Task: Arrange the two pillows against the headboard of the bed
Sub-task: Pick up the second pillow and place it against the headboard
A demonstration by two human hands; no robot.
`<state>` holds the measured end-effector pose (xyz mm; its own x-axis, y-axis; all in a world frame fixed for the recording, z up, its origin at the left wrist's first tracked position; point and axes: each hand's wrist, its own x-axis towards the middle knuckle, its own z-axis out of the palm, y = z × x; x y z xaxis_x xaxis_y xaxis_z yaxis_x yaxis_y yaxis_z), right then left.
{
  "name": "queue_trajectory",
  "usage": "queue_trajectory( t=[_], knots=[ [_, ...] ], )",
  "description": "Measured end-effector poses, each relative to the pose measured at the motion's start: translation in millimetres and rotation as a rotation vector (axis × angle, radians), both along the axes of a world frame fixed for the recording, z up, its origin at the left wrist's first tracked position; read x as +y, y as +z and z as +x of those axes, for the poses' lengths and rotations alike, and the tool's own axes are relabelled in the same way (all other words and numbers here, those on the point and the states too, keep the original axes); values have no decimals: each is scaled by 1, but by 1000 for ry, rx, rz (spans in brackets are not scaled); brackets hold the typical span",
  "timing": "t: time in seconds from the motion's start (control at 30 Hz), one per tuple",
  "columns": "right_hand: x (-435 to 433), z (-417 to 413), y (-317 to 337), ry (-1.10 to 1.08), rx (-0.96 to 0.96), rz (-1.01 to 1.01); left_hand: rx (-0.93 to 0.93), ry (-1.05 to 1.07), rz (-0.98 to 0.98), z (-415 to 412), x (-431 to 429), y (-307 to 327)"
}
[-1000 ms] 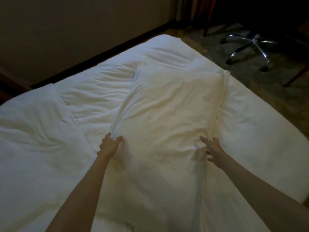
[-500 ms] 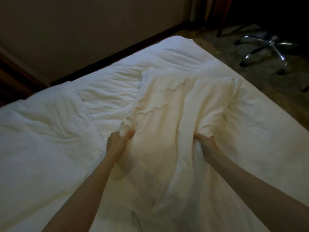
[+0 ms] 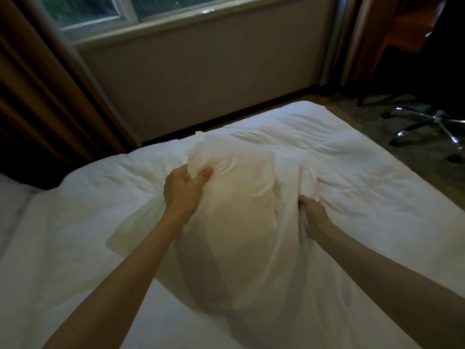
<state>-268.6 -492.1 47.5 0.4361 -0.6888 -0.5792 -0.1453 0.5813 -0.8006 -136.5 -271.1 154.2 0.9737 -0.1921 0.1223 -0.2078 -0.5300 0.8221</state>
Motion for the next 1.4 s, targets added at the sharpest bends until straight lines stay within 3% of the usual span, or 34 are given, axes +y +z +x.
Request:
queue_trajectory(
  t=[0.43,0.73,1.03,1.4],
  knots=[
    [320,4,77,367,-175,-40,-264,215,-96,-82,351,86],
    [484,-4,75,642,-73,-10,-263,407,-85,-131,527,101],
    [552,11,74,870,4,-9,-257,594,-110,-157,597,96],
    [553,46,78,927,-82,91,-281,680,-8,-144,586,103]
  ],
)
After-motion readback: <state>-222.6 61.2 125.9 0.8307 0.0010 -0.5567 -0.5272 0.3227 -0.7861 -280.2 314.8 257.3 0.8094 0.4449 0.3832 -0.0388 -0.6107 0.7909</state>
